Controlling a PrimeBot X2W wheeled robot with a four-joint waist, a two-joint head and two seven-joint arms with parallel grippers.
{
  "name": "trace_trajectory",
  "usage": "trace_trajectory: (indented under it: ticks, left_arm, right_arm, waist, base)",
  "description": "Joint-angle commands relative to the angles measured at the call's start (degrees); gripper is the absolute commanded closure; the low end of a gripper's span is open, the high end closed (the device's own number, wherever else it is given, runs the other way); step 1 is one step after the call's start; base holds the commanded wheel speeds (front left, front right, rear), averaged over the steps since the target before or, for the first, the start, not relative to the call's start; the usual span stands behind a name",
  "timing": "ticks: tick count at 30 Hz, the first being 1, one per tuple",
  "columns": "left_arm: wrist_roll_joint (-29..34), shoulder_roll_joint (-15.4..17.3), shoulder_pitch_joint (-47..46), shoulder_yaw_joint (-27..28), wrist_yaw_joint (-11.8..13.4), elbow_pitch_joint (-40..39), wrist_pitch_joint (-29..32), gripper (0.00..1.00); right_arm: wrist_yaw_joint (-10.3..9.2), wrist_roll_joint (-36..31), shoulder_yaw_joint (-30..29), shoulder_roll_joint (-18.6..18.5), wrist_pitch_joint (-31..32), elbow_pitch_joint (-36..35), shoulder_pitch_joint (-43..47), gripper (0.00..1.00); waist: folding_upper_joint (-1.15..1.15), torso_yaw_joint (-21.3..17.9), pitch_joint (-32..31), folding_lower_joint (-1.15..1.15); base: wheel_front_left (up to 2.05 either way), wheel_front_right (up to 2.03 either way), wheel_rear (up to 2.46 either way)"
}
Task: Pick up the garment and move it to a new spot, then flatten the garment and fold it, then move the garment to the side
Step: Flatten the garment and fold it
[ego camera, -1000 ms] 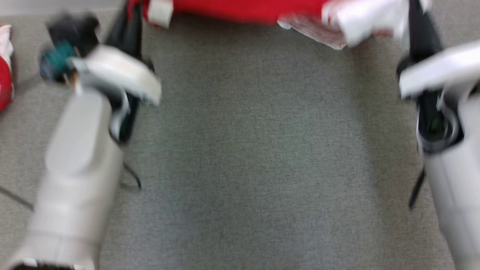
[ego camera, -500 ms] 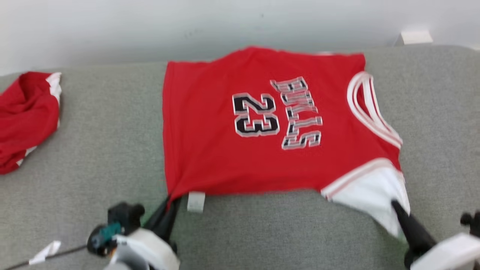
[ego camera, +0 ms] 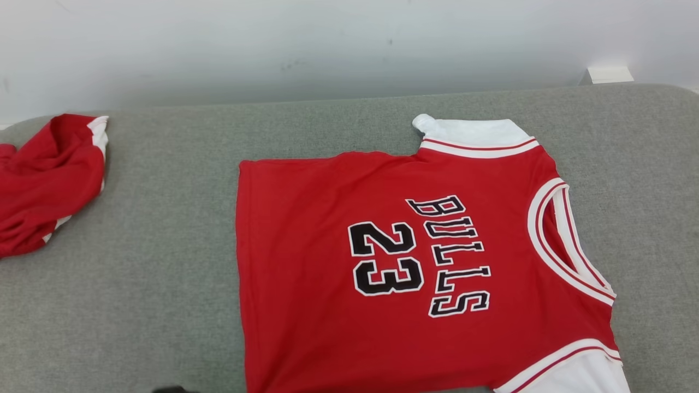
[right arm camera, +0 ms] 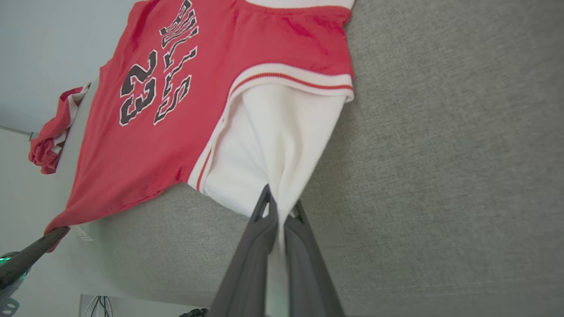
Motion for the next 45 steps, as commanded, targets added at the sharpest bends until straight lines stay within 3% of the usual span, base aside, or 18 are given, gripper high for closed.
trace_trajectory:
  ticks: [1, 10, 19, 24, 31, 32, 34, 35, 36, 45]
  left_arm:
    - [-0.95, 0.86, -0.24, 0.82, 0.36, -1.16, 0.92, 1.00]
    - [-15.80, 2.39, -8.87, 4.09, 0.76, -7.73, 18.31, 1.00]
    - [-21.83, 3.87, -21.86, 5.65, 4.14, -4.82, 30.81, 1.00]
    - [-21.61, 3.89, -27.51, 5.49, 5.59, -2.19, 34.09, 1.00]
    - [-20.62, 4.63, -30.53, 5.52, 7.11, 0.58, 35.96, 1.00]
    - [-20.48, 4.55, -30.81, 5.76, 7.41, 1.03, 35.56, 1.00]
    - [-20.34, 4.45, -31.03, 5.58, 7.34, 2.00, 35.32, 0.89]
    - [-20.19, 4.53, -31.04, 5.49, 7.23, 2.40, 35.13, 0.71]
    - [-19.94, 4.46, -31.01, 5.73, 7.33, 2.68, 34.58, 0.00]
    - [-22.25, 2.83, -25.07, 8.21, 6.84, 0.81, 29.59, 0.00]
  right_arm:
    - [0.03, -0.83, -0.98, -0.06, 0.95, -0.74, 0.40, 1.00]
    - [0.03, -5.51, -6.57, 2.21, 20.28, -5.98, -9.22, 1.00]
    - [0.03, -12.82, -7.97, 5.24, 35.41, -3.59, -25.86, 1.00]
    - [0.03, -16.76, -7.10, 6.02, 38.29, -1.16, -33.61, 1.00]
    - [0.03, -20.15, -4.91, 6.96, 36.50, 3.19, -40.27, 1.00]
    - [0.03, -20.87, -4.80, 6.80, 35.31, 3.68, -40.96, 0.86]
    - [0.03, -22.29, -4.57, 6.83, 32.78, 5.12, -41.67, 0.54]
    - [0.03, -22.48, -3.95, 6.74, 31.79, 5.72, -41.75, 0.00]
    - [0.03, -22.57, -3.69, 6.56, 30.90, 6.37, -41.71, 0.00]
    - [0.03, -19.22, -2.59, 4.25, 22.64, 5.80, -36.97, 0.00]
  waist:
    - [0.00, 0.00, 0.09, 0.02]
    - [0.00, 0.04, 2.16, 0.02]
    - [0.00, 0.33, 6.07, 0.02]
    - [0.00, 0.81, 7.82, 0.02]
    - [0.00, 1.00, 9.20, 0.02]
    - [0.00, 1.07, 9.28, 0.02]
    - [0.00, 1.23, 9.30, 0.02]
    - [0.00, 1.29, 9.26, 0.02]
    - [0.00, 1.34, 9.13, 0.02]
    - [0.00, 0.99, 5.36, 0.02]
  base:
    - [0.00, 0.00, 0.00]
    - [0.00, 0.00, 0.00]
    - [0.00, 0.00, 0.00]
    - [0.00, 0.00, 0.00]
    - [0.00, 0.00, 0.00]
    - [0.00, 0.00, 0.00]
    - [0.00, 0.00, 0.00]
    - [0.00, 0.00, 0.00]
    - [0.00, 0.00, 0.00]
    - [0.00, 0.00, 0.00]
